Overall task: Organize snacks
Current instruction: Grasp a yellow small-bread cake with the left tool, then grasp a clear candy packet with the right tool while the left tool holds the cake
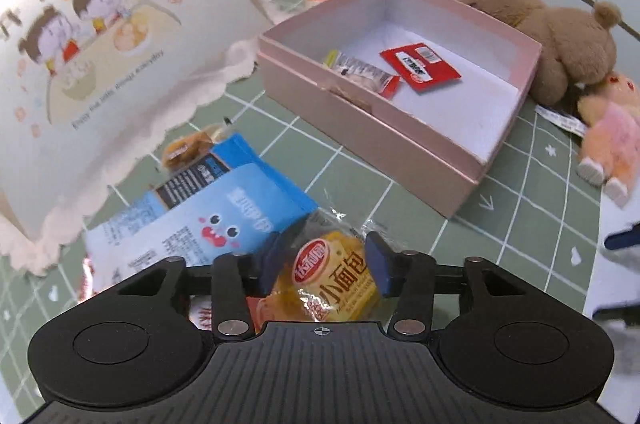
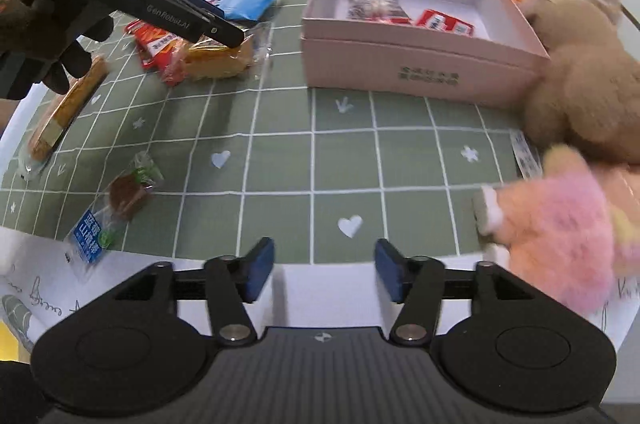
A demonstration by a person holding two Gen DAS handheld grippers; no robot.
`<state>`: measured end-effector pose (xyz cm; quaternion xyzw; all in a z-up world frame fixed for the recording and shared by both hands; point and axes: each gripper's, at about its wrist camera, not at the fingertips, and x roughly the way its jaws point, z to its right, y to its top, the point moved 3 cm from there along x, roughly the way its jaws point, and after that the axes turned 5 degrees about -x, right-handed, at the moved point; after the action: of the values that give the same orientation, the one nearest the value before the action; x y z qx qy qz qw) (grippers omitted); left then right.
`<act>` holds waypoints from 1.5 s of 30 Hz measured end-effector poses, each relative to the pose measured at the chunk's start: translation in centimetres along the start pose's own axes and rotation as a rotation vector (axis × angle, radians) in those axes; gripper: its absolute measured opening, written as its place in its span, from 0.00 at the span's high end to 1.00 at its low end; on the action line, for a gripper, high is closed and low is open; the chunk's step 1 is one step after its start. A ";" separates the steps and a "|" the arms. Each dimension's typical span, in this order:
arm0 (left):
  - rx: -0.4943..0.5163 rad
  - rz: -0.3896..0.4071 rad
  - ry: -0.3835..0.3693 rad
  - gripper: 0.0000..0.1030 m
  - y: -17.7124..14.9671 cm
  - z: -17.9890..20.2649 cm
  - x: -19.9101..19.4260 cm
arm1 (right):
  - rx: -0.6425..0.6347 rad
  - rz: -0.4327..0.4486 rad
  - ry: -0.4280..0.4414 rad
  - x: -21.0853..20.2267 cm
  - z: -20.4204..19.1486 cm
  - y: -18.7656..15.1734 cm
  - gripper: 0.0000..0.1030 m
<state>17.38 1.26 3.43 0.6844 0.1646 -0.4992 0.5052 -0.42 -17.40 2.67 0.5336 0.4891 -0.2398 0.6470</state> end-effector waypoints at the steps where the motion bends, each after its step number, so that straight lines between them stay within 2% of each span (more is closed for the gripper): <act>1: -0.032 -0.015 -0.016 0.49 0.2 -0.3 0.2 | 0.003 -0.007 0.005 0.1 -0.2 -0.1 0.38; 3: -0.107 -0.047 -0.055 0.50 0.3 -0.9 0.5 | -0.006 -0.016 0.009 0.1 -0.6 -0.3 0.37; 6: -0.119 -0.084 -0.126 0.49 -0.9 -0.9 -0.3 | -0.027 -0.006 0.016 -0.3 -0.9 -0.3 0.35; 8: -0.113 -0.085 -0.125 0.48 -2.4 -0.7 -1.3 | -0.041 0.008 0.023 -0.8 -1.2 0.0 0.33; 10: -0.141 -0.069 -0.085 0.48 -4.1 -0.7 -2.4 | -0.060 0.020 0.046 -1.3 -1.8 0.4 0.32; 13: -0.248 -0.037 0.011 0.47 -6.9 -1.3 -4.3 | -0.090 0.029 0.098 -1.2 -3.7 1.4 0.31; 16: -0.410 -0.013 0.083 0.47 -10.3 -2.1 -6.2 | -0.118 0.026 0.163 -0.4 -6.9 2.7 0.31; 21: -0.697 0.043 0.041 0.52 -15.4 -3.3 -9.3 | -0.147 0.016 0.176 2.7 -12.0 4.5 0.30; 23: -0.757 0.089 0.028 0.52 -16.4 -3.7 -10.7 | -0.189 0.008 0.164 3.7 -13.4 4.5 0.30; 24: -0.735 0.110 0.029 0.52 -16.6 -3.5 -11.3 | -0.218 0.006 0.141 4.0 -13.8 4.2 0.30; 26: -0.605 0.124 0.039 0.52 -16.3 -2.6 -12.2 | -0.254 0.030 0.121 3.6 -13.8 3.6 0.29; 30: -0.338 0.041 0.074 0.52 -15.7 0.3 -11.2 | -0.247 0.015 0.055 3.3 -10.6 2.2 0.26; 33: -0.232 -0.005 0.116 0.44 -15.5 2.2 -9.6 | -0.182 0.021 -0.008 2.9 -7.0 1.4 0.20; 34: -0.213 -0.011 0.125 0.36 -15.4 2.7 -9.2 | -0.150 0.014 -0.015 2.8 -5.9 1.2 0.20; 35: -0.209 -0.016 0.115 0.23 -15.3 3.1 -8.9 | -0.114 0.008 -0.020 2.7 -4.7 1.0 0.20; 37: -0.211 -0.018 0.060 0.15 -15.1 3.7 -8.5 | -0.053 0.009 -0.032 2.4 -3.0 0.6 0.19; 39: -0.222 -0.011 0.061 0.18 -14.9 3.7 -8.4 | -0.024 0.007 -0.044 2.3 -2.3 0.3 0.19; 40: -0.240 -0.010 0.086 0.23 -14.9 3.3 -8.4 | -0.019 0.009 -0.048 2.1 -2.2 0.3 0.19; 42: -0.303 -0.005 0.134 0.25 -15.1 1.8 -8.2 | -0.019 0.014 -0.044 1.9 -2.5 0.2 0.20; 45: -0.406 -0.026 0.102 0.27 -15.6 -0.1 -7.5 | -0.049 0.010 -0.013 1.8 -3.9 0.4 0.20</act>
<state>2.67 10.22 1.54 0.5907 0.2961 -0.4270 0.6173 -0.74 -13.30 1.42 0.5186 0.4879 -0.2278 0.6641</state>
